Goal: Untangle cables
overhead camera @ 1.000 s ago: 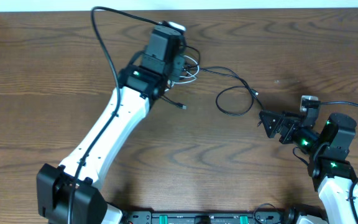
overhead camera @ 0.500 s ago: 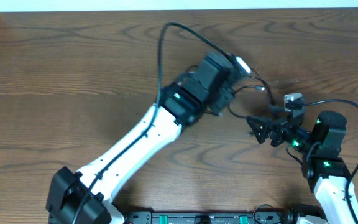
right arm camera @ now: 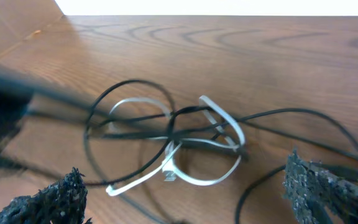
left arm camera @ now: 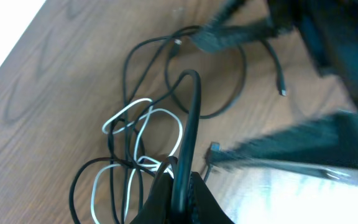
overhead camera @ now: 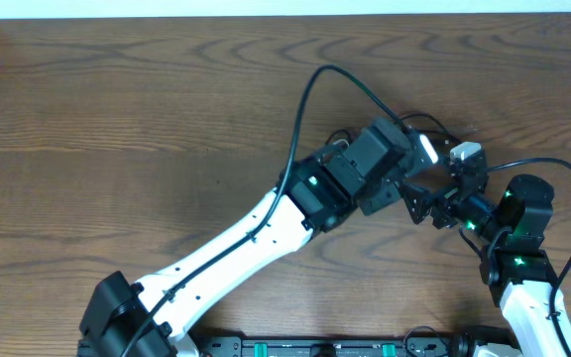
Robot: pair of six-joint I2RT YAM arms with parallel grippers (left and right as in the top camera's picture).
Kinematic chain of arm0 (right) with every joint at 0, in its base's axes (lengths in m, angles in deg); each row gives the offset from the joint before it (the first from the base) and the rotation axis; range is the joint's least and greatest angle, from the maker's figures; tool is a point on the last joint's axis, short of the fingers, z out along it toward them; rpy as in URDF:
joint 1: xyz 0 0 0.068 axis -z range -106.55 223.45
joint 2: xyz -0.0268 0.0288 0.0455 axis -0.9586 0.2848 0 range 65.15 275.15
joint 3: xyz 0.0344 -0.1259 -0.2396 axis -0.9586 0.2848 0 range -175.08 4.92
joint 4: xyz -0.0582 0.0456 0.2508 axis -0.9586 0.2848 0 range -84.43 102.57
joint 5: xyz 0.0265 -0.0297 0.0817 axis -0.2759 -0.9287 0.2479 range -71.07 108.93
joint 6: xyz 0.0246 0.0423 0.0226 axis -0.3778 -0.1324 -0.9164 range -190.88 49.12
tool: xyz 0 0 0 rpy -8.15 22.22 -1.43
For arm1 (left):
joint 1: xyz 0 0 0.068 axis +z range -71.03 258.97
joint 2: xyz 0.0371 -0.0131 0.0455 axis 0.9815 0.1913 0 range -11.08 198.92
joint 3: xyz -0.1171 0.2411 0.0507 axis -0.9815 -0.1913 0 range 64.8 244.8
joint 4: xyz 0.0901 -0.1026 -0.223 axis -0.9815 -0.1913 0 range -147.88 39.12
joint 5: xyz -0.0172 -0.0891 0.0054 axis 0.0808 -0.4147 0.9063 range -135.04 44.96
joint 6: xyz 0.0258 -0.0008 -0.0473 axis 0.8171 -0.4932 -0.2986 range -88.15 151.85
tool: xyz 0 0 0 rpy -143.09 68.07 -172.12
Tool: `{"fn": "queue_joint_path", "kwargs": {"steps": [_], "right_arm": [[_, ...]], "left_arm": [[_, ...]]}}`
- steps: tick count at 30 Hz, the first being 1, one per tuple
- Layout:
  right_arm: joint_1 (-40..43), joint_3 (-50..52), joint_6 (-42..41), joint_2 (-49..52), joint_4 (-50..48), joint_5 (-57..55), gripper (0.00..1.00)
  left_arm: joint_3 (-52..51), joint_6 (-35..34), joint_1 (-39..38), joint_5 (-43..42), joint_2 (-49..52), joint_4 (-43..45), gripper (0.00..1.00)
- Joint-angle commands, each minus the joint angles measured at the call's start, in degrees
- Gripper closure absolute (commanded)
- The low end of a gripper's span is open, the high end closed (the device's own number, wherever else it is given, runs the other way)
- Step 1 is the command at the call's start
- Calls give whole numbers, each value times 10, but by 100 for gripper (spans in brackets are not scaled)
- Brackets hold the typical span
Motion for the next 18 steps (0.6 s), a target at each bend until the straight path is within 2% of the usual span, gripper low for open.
{"fn": "queue_joint_path", "kwargs": {"steps": [1,6,9,10,12,13,15,18], "right_arm": [[-4,-2,31,-2,-9,-28,1],[-4,-2,61,-2,-29,-28,11],[-4,-2,63,-2,-36,-28,23],[-4,-2,64,-2,-36,-28,33],[-4,-2,72,-2,-35,-28,62],[-4,-2,72,-2,-35,-28,82],[-4,-2,72,-2,-33,-28,96],[-4,-2,72,-2,-26,-28,99]], "left_arm": [[6,5,-19,-3,-17,-7,92],[6,6,-58,-3,-17,-12,93],[6,6,-79,-3,-17,-11,93],[6,6,-84,-3,-17,-12,92],[6,6,-89,-3,-17,-12,92],[6,6,-90,-3,-17,-11,92],[6,6,-90,2,-17,-11,93],[6,6,-90,36,-17,-12,92]]}}
